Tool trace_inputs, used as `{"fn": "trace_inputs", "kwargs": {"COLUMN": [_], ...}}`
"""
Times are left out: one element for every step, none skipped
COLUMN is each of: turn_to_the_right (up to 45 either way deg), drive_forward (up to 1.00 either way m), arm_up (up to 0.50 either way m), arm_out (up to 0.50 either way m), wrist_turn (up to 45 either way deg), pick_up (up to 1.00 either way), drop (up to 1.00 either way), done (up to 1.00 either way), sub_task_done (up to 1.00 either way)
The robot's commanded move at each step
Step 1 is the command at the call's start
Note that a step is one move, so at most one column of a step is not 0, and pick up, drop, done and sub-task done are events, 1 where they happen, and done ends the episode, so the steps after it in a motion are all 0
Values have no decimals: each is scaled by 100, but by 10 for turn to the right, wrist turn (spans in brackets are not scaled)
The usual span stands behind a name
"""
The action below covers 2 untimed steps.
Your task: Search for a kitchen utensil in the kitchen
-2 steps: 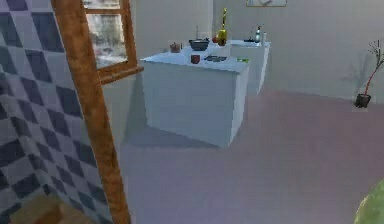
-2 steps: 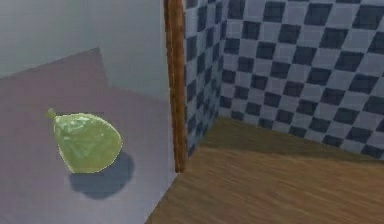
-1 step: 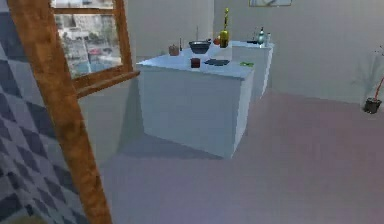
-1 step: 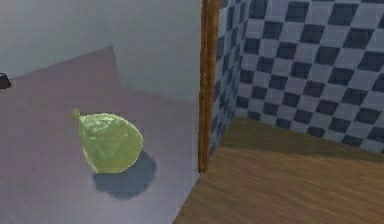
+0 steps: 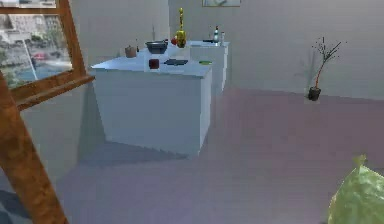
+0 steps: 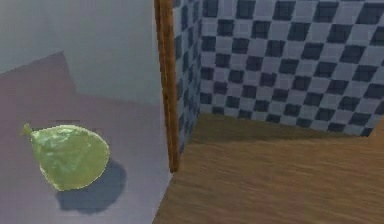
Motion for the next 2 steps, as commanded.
{"fn": "trace_inputs", "kwargs": {"turn_to_the_right": [0,-180], "drive_forward": [60,0], "arm_up": [0,0], "arm_out": [0,0], "wrist_turn": [0,0], "pick_up": [0,0], "drop": [0,0], "done": [0,0], "sub_task_done": [0,0]}}
